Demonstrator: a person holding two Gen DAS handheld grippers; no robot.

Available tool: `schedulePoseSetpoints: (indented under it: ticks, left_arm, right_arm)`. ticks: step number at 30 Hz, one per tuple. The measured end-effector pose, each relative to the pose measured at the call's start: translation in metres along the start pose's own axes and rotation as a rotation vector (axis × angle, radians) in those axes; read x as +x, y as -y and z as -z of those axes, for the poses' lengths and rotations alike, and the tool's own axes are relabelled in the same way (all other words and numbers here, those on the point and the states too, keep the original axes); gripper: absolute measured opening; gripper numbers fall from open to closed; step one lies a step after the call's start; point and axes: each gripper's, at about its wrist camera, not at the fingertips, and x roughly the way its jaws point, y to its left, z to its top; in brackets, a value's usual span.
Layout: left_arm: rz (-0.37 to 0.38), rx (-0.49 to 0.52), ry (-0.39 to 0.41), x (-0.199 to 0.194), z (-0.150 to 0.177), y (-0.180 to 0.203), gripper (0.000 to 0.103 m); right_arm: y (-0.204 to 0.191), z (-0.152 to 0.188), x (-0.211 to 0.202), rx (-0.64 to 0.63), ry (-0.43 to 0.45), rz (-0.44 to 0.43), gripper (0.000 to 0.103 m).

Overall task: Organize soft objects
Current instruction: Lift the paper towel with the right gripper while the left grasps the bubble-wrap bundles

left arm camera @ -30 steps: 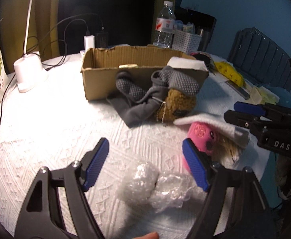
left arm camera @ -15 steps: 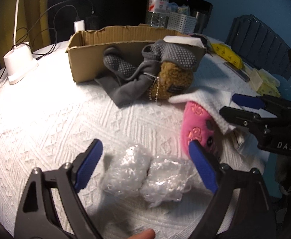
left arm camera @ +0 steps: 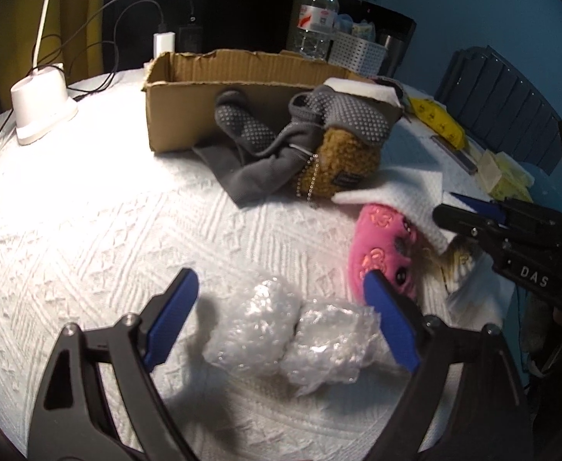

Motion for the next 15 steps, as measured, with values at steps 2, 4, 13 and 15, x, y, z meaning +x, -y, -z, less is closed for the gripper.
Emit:
schedulePoseSetpoints:
  ticks: [2, 4, 13, 15]
  left_arm:
    - [0.004, 0.005, 0.001, 0.0, 0.0, 0.001, 0.082]
    - [-0.002, 0.013, -0.009, 0.001, 0.001, 0.003, 0.078]
    - [-0.035, 0.042, -0.024, -0.001, 0.003, 0.013, 0.063]
    - [-0.039, 0.047, -0.022, -0.004, 0.003, 0.014, 0.06]
  right_arm:
    - [0.004, 0.0, -0.004, 0.009, 0.015, -0.006, 0.019]
    - [0.008, -0.001, -0.008, 0.011, 0.028, -0.009, 0.016]
    - [0.032, -0.009, -0.03, 0.036, 0.128, -0.04, 0.014]
    - [0.037, -0.011, -0.034, 0.042, 0.146, -0.047, 0.013]
